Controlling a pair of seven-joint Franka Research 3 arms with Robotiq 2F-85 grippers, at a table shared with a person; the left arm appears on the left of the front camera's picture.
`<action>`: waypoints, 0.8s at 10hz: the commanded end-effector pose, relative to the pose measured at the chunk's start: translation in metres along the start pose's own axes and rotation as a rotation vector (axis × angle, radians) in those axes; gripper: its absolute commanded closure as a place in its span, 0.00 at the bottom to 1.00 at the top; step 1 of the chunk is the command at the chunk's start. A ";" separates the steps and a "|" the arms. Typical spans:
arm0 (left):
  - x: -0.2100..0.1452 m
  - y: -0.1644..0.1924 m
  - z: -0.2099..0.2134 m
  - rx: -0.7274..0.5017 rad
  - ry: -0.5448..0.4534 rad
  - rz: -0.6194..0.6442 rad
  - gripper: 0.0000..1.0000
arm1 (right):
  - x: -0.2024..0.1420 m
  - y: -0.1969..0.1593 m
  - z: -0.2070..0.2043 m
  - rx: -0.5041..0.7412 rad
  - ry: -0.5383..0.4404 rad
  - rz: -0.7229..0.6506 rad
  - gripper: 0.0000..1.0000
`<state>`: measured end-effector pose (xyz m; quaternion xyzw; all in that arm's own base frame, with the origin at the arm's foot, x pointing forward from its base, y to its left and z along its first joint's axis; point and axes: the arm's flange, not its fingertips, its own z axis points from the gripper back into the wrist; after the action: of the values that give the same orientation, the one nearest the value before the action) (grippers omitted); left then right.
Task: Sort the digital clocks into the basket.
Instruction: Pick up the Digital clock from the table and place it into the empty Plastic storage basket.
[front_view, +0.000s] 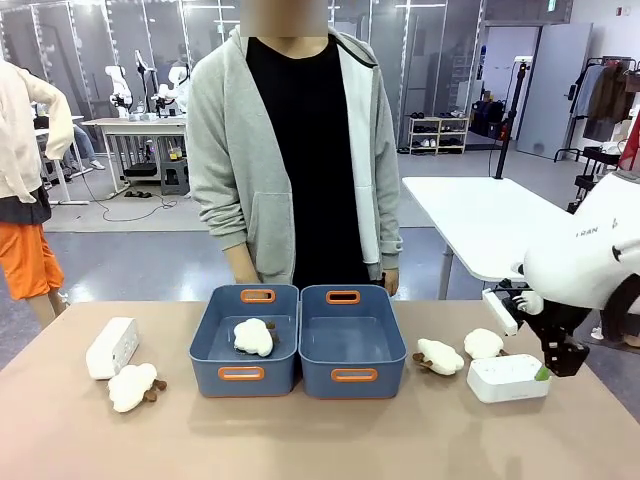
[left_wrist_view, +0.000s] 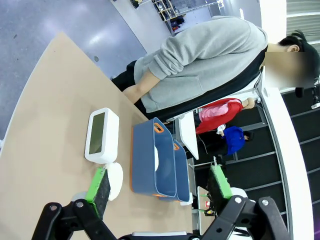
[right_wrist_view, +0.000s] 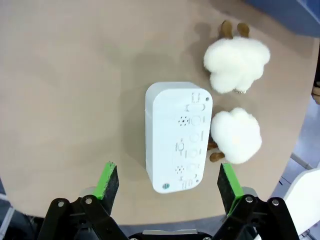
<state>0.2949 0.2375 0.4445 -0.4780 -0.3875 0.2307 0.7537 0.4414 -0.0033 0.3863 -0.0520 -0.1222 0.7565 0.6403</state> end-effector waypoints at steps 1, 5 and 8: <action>0.001 0.000 -0.001 -0.020 -0.003 0.012 0.00 | -0.010 -0.009 -0.020 0.038 -0.105 -0.036 0.00; 0.001 0.000 -0.001 -0.020 -0.003 0.012 0.00 | -0.014 -0.030 -0.054 0.042 -0.154 -0.044 0.00; 0.001 0.000 -0.001 -0.020 -0.003 0.012 0.00 | -0.012 -0.035 -0.076 0.106 -0.146 -0.060 0.00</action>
<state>0.2948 0.2376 0.4445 -0.4782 -0.3875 0.2307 0.7536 0.4881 0.0007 0.3260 0.0301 -0.1317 0.7408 0.6581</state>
